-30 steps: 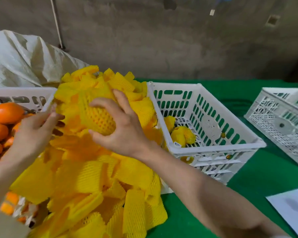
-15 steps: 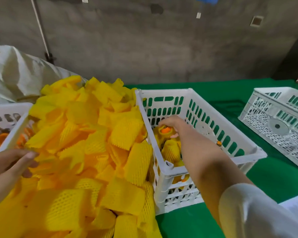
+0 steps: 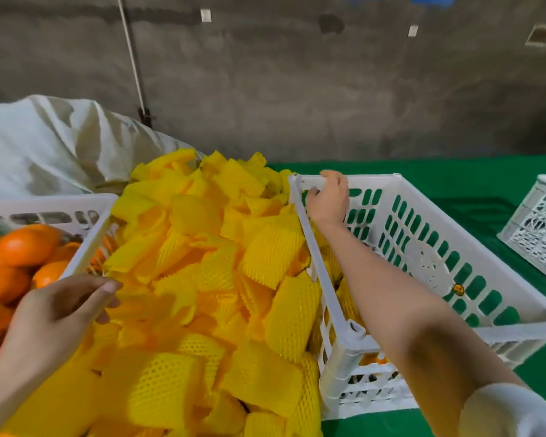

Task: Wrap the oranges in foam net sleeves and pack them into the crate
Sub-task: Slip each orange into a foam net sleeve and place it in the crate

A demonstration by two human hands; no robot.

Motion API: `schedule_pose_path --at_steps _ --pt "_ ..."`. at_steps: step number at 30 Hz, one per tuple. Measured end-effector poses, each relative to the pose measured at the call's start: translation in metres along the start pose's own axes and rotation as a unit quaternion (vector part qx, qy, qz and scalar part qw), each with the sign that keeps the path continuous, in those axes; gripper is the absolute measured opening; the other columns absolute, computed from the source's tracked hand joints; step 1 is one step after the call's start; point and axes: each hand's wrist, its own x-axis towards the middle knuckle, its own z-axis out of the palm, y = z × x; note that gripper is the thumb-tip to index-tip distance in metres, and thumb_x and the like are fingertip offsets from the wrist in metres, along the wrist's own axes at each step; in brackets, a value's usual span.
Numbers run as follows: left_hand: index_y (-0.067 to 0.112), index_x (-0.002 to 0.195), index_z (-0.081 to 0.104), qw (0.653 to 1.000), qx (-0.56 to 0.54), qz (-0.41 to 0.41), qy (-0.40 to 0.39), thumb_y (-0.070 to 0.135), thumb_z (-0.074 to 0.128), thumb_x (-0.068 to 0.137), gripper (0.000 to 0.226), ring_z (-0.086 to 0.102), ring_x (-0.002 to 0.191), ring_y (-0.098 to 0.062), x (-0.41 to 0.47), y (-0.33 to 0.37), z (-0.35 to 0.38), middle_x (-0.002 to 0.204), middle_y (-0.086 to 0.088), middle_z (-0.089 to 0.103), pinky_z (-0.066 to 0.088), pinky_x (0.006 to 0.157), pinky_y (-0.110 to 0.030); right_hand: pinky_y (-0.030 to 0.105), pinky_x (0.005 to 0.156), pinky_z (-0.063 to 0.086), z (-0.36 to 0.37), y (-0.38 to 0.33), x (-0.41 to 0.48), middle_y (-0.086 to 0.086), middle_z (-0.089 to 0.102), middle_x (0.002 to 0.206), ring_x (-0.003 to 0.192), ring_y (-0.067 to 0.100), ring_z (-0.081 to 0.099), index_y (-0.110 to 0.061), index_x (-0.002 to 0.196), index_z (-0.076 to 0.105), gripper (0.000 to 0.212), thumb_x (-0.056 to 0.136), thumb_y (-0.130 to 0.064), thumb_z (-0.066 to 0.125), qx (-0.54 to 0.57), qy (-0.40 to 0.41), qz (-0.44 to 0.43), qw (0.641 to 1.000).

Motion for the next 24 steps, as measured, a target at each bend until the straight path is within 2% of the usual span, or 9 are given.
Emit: schedule_pose_path --at_steps 3,5,7,10,13,17,19,21,24 --pt "0.030 0.075 0.070 0.999 -0.014 0.002 0.034 0.043 0.054 0.084 0.022 0.061 0.052 -0.016 -0.006 0.016 -0.001 0.065 0.006 0.068 0.041 0.033 -0.032 0.019 0.087 0.036 -0.023 -0.048 -0.017 0.011 0.057 0.118 0.109 0.021 0.053 -0.004 0.112 0.057 0.023 0.090 -0.009 0.054 0.138 0.047 -0.115 0.983" --pt "0.026 0.073 0.069 0.999 -0.013 0.002 0.044 0.030 0.059 0.088 0.018 0.056 0.045 -0.012 -0.007 0.023 -0.002 0.060 0.005 0.066 0.039 0.033 -0.030 0.017 0.080 0.039 -0.037 -0.077 -0.043 0.009 0.063 0.102 0.096 0.018 0.057 -0.003 0.101 0.062 0.015 0.089 -0.007 0.055 0.173 0.017 -0.204 0.963" --pt "0.019 0.072 0.068 0.998 -0.017 0.010 0.060 0.017 0.061 0.090 0.019 0.057 0.048 -0.004 -0.006 0.025 -0.002 0.055 0.004 0.063 0.038 0.038 -0.018 0.020 0.076 0.042 -0.046 -0.100 -0.075 0.004 0.065 0.094 0.087 0.014 0.057 -0.005 0.096 0.064 0.011 0.087 -0.009 0.058 0.169 -0.053 -0.273 0.946" --pt "0.018 0.070 0.066 0.997 -0.018 0.009 0.069 0.014 0.061 0.091 0.022 0.058 0.053 -0.001 -0.008 0.028 -0.003 0.061 0.007 0.063 0.040 0.047 -0.011 0.027 0.078 0.044 -0.044 -0.117 -0.121 0.004 0.067 0.097 0.089 0.017 0.059 -0.008 0.099 0.065 0.015 0.085 -0.014 0.064 0.097 -0.211 -0.341 0.911" --pt "0.019 0.072 0.066 0.997 -0.031 -0.002 0.075 0.015 0.060 0.092 0.021 0.059 0.055 -0.003 -0.008 0.027 -0.003 0.067 0.006 0.065 0.043 0.051 -0.014 0.032 0.095 0.038 -0.021 -0.117 -0.160 0.005 0.059 0.119 0.114 0.022 0.050 -0.016 0.117 0.057 0.035 0.084 -0.026 0.064 -0.058 -0.329 -0.405 0.851" --pt "0.019 0.076 0.066 0.996 -0.035 -0.011 0.078 0.018 0.059 0.093 0.019 0.060 0.057 -0.005 -0.011 0.025 -0.007 0.070 0.003 0.067 0.050 0.054 -0.028 0.039 0.102 0.028 0.010 -0.111 -0.193 0.005 0.039 0.138 0.128 0.024 0.033 -0.023 0.137 0.037 0.061 0.083 -0.032 0.062 -0.224 -0.363 -0.454 0.782" --pt "0.022 0.076 0.065 0.996 -0.049 -0.017 0.076 0.019 0.059 0.093 0.019 0.061 0.058 -0.007 -0.012 0.025 -0.010 0.070 0.002 0.067 0.051 0.056 -0.033 0.041 0.099 0.028 0.018 -0.112 -0.198 0.007 0.042 0.136 0.127 0.027 0.036 -0.019 0.132 0.041 0.049 0.087 -0.028 0.057 -0.287 -0.343 -0.479 0.756" --pt "0.022 0.079 0.065 0.995 -0.074 -0.023 0.068 0.019 0.060 0.093 0.015 0.062 0.064 -0.010 -0.014 0.025 -0.012 0.075 0.000 0.068 0.052 0.060 -0.036 0.039 0.095 0.029 0.019 -0.117 -0.197 0.007 0.052 0.126 0.121 0.026 0.044 -0.016 0.119 0.050 0.028 0.093 -0.024 0.047 -0.308 -0.307 -0.477 0.764" --pt "0.023 0.092 0.065 0.995 -0.084 -0.014 0.057 0.018 0.064 0.090 0.006 0.060 0.082 -0.005 -0.015 0.026 -0.013 0.095 0.003 0.067 0.048 0.071 -0.030 0.037 0.083 0.038 0.004 -0.132 -0.188 0.010 0.064 0.111 0.106 0.029 0.057 -0.015 0.114 0.054 0.022 0.097 -0.023 0.042 -0.174 -0.237 -0.378 0.878"
